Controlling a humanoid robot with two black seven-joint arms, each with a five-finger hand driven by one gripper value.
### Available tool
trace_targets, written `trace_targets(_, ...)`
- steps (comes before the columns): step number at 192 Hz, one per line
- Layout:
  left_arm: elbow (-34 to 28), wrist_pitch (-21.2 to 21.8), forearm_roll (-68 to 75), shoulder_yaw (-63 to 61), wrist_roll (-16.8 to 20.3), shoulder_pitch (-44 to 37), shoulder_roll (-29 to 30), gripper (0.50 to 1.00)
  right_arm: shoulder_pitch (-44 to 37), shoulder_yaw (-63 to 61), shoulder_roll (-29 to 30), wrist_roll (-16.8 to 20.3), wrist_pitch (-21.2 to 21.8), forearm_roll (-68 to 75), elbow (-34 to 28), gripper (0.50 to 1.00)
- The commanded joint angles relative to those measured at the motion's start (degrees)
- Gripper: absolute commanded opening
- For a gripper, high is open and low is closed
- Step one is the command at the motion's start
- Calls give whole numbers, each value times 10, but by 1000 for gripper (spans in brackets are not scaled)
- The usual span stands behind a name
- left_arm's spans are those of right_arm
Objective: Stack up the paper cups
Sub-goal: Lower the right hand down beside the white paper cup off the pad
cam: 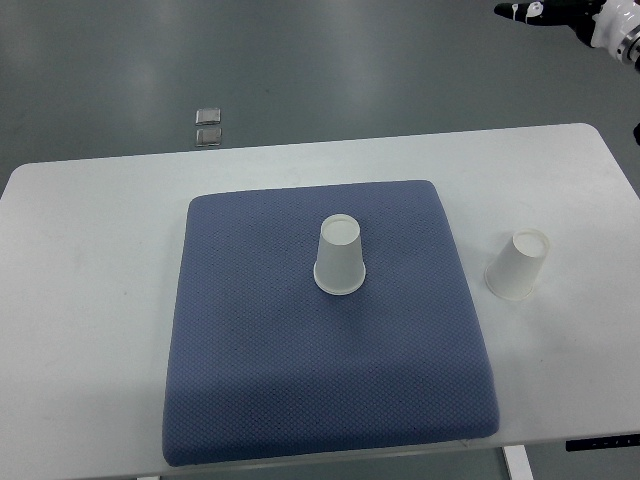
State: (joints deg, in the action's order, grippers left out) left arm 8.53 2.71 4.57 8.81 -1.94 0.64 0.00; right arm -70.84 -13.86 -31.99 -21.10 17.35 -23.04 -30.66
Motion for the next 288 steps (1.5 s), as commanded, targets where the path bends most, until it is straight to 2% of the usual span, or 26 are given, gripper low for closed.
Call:
trace_targets(1,0,0,0,0,0,1,0,1000,-27,45,-37,0,22,-53,-35,913)
trace_targets(59,0,0,0,0,0,0,0,1000,-80,131,-144,0,82,-227,-157,913)
trace_targets(114,0,0,0,1,0,1,0,1000,-88,136,-198,-1,157,-391,-228,913)
trace_targets(129,0,0,0,0,0,0,0,1000,-84,137,-209,-1,168,-432,-269,915)
trace_targets(157,0,0,0,1,0,1,0,1000,-83,161,-215,0,164,-486,-354,913)
trace_targets(168,0,0,0,1,0,0,0,1000,-81,170,-210,1,158,-511,-369,913)
trace_targets(215,0,0,0,0,0,1,0,1000,-35,176,-189,14,97,-576,-371,911)
trace_targets(229,0,0,0,1,0,0,0,1000,-13,176,-182,29,74,-592,-370,911)
trace_targets(288,0,0,0,0,0,0,0,1000,27,175,-173,37,44,-599,-368,911)
